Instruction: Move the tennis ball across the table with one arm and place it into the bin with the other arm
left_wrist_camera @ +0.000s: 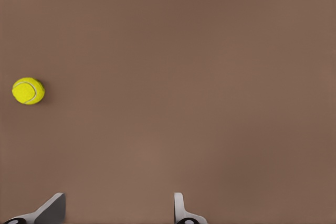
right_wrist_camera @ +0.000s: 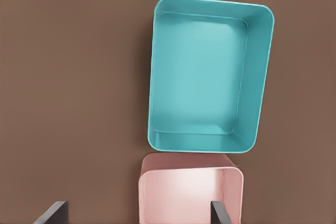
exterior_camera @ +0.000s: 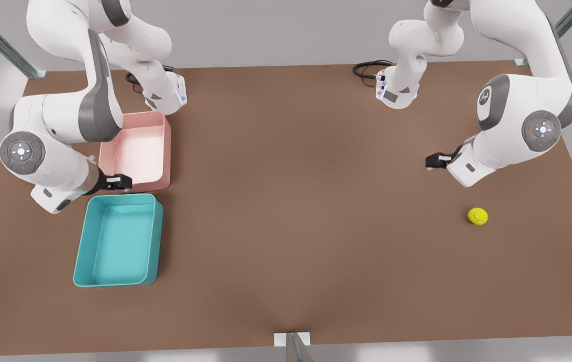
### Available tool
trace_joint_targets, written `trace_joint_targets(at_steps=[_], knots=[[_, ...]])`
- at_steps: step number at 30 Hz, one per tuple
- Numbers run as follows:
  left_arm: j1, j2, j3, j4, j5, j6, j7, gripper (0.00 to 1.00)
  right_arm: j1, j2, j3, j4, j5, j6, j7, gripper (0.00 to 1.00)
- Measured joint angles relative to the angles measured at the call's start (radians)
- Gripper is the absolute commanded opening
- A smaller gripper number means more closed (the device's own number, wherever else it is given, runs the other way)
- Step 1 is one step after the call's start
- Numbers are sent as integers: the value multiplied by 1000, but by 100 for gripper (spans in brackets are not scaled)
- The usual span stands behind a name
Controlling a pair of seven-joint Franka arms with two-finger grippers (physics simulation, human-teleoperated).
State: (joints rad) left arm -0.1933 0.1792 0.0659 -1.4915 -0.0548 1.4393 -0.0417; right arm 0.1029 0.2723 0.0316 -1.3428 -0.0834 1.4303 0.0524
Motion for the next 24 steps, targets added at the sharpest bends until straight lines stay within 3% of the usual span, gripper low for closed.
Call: trace_joint_targets(at_steps=[2,3,4,5,11,16,24], knots=[[-2,1,3,0,-1,6,-1,100,0,7,-1,-1,-6,15,0,100],[-7,6,16,-1,-1,10,4,79,9,16,-3,2,-19,21,1,100],[-10,24,37,-2,1,13,15,31,23,25,-5,5,-32,30,1,100],[-1,62,50,5,4,16,26,21,32,32,-6,7,-40,40,1,100],[182,297,64,67,11,152,202,21,28,38,-27,3,-55,68,-1,100],[311,431,64,71,12,323,583,21,16,39,-49,25,-41,73,-10,100],[422,496,89,65,16,462,1216,21,-4,42,-60,25,22,73,-36,100]])
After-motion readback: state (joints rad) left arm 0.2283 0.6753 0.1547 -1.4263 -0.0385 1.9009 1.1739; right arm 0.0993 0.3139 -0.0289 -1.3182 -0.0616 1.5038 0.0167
